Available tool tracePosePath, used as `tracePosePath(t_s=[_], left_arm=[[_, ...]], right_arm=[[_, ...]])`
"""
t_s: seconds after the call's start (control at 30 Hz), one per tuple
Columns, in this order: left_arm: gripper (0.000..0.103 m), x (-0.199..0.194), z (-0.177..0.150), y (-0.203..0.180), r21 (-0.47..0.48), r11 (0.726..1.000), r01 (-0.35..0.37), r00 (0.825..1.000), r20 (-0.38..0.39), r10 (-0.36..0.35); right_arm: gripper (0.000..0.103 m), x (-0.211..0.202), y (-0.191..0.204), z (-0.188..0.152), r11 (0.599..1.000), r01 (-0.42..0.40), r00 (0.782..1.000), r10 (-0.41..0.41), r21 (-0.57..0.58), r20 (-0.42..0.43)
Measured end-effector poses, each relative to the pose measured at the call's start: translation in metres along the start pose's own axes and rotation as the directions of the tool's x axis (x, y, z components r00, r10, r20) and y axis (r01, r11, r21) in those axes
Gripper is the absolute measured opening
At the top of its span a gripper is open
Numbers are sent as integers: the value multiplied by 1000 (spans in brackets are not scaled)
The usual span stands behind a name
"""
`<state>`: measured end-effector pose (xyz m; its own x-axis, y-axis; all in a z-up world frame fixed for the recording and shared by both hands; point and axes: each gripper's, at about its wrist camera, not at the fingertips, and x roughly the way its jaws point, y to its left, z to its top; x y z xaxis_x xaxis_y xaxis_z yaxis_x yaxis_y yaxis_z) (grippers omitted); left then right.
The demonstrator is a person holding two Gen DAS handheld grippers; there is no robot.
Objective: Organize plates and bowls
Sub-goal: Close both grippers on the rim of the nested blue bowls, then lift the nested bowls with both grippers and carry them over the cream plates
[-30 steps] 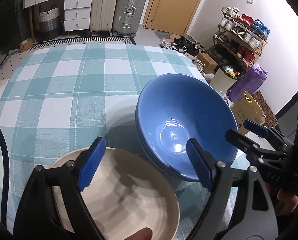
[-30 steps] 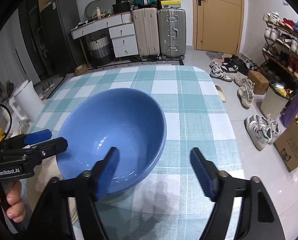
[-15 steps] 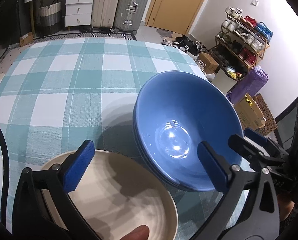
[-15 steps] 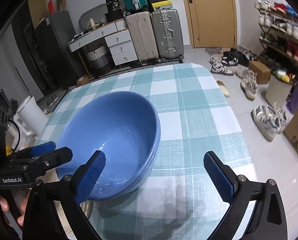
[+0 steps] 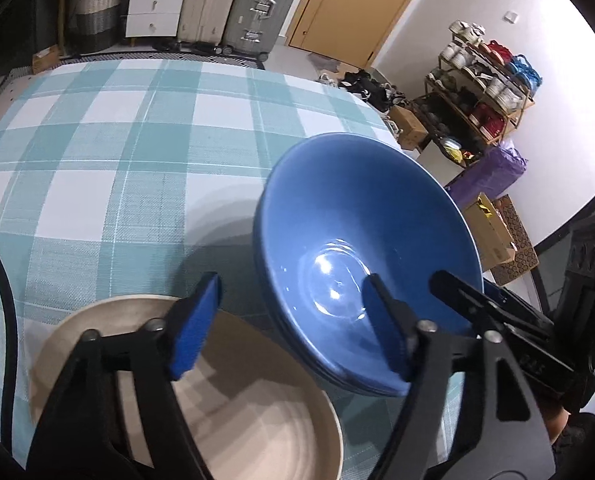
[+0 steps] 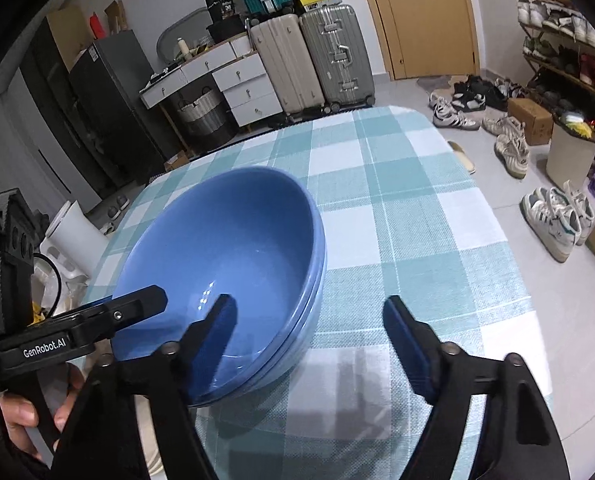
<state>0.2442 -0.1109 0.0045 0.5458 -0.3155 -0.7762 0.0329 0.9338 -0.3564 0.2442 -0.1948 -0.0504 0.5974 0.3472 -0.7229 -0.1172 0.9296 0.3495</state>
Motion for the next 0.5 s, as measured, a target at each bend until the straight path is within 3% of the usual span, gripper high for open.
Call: tracePosePath(t_s=[0.13, 0.33, 0.5], left_arm=[[43, 1, -1, -3, 11, 1000, 14, 1000, -6, -14], [35, -2, -2, -4, 15, 1000, -2, 1000, -4, 2], [34, -6, -2, -6, 36, 999, -15, 1000, 4, 15]], right_arm=[[64, 0, 4, -1, 1000, -11, 1000, 11, -13, 0], [42, 0, 14, -2, 999, -25, 1000, 25, -49, 2], [41, -2, 18, -3, 998, 1, 1000, -1, -70, 8]])
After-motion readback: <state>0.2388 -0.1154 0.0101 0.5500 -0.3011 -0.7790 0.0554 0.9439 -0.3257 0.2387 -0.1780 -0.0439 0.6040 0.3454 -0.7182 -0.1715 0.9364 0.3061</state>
